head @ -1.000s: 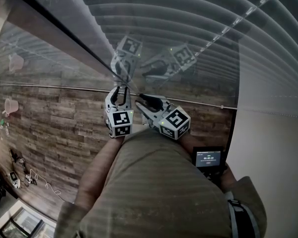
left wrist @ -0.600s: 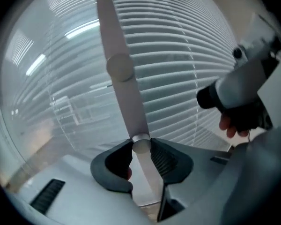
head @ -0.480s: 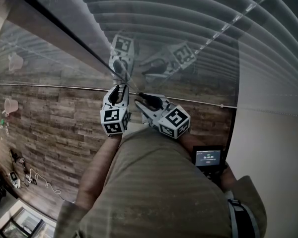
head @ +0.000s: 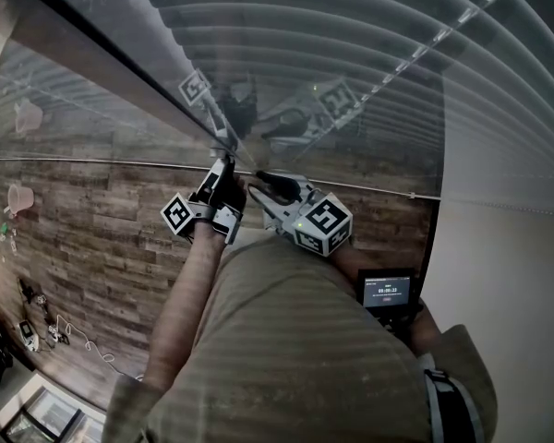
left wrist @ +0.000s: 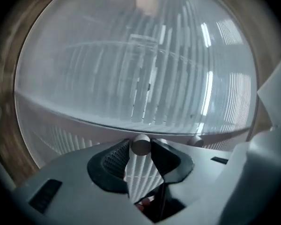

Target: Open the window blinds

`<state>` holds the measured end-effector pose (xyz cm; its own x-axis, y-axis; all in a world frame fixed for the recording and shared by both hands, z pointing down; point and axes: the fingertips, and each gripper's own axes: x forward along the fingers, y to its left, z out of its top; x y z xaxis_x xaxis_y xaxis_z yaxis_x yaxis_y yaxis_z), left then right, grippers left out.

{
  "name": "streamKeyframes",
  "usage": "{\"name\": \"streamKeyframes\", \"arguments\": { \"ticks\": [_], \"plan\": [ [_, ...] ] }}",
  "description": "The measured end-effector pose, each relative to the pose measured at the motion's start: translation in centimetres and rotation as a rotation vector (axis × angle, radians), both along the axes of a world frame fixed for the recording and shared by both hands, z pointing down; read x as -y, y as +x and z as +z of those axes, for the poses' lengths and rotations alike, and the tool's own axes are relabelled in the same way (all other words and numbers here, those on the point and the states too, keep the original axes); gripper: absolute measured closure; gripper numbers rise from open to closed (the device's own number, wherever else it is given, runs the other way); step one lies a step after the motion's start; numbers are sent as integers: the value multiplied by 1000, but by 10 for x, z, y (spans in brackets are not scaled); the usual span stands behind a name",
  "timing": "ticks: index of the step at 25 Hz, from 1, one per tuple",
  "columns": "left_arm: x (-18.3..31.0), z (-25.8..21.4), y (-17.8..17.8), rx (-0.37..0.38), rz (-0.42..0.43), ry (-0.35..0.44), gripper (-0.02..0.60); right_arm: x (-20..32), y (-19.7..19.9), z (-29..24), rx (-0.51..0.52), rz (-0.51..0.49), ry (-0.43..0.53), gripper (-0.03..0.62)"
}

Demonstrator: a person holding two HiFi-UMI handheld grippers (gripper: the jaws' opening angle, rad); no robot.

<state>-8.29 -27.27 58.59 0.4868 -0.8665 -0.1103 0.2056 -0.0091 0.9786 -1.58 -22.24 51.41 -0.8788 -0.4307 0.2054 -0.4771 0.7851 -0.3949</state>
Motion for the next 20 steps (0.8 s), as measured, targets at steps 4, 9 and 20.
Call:
{"name": "streamKeyframes", "arguments": {
  "ticks": [4, 9, 20],
  "plan": [
    [1, -8, -4, 457, 46, 79, 355, 1, 0, 0, -1, 0, -1, 479],
    [-8, -15, -3, 1601, 163, 313, 345, 2, 0, 1, -4, 7, -6, 479],
    [-3, -7, 7, 1606, 183, 208, 446, 3, 6, 5, -5, 23, -13, 480]
  ]
}}
